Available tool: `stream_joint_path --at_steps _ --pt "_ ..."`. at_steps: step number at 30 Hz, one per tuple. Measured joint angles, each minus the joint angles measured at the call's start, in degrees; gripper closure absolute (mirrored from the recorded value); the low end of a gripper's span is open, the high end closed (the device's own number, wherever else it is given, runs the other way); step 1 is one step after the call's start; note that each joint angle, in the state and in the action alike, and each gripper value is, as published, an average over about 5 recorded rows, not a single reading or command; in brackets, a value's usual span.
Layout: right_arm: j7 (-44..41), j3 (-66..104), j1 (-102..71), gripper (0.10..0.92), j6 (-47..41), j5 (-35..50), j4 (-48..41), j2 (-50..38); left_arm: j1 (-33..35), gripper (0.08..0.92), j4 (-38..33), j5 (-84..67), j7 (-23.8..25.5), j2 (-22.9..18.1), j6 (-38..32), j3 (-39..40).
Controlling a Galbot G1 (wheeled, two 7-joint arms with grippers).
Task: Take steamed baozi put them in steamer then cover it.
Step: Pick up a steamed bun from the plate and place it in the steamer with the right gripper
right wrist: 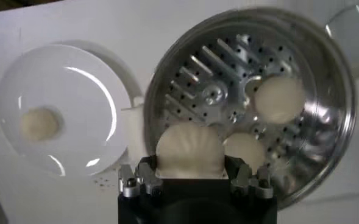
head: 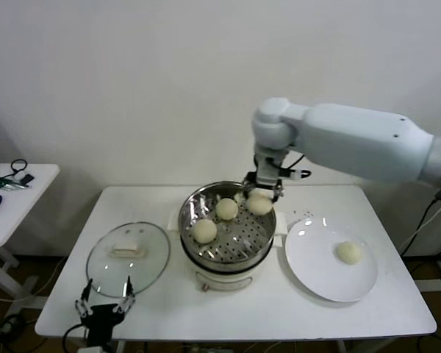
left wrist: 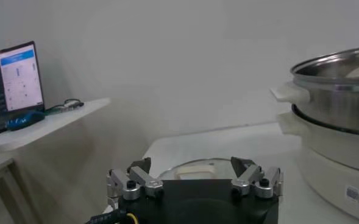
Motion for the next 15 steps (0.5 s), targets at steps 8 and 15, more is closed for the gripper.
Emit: stream_joint_path --at_steps 8,15 --pt "0.3 -0.6 -3.7 0.313 1.5 -2.3 0.9 4.5 0.2 0.177 0.4 -0.3 0.0 0.0 -0.4 -0.3" --pt "0.5 -1.2 -6.7 0.306 2.4 -3.9 1.0 6.7 -0.1 0.177 0.7 -0.4 0.0 -0.1 -0.4 -0.4"
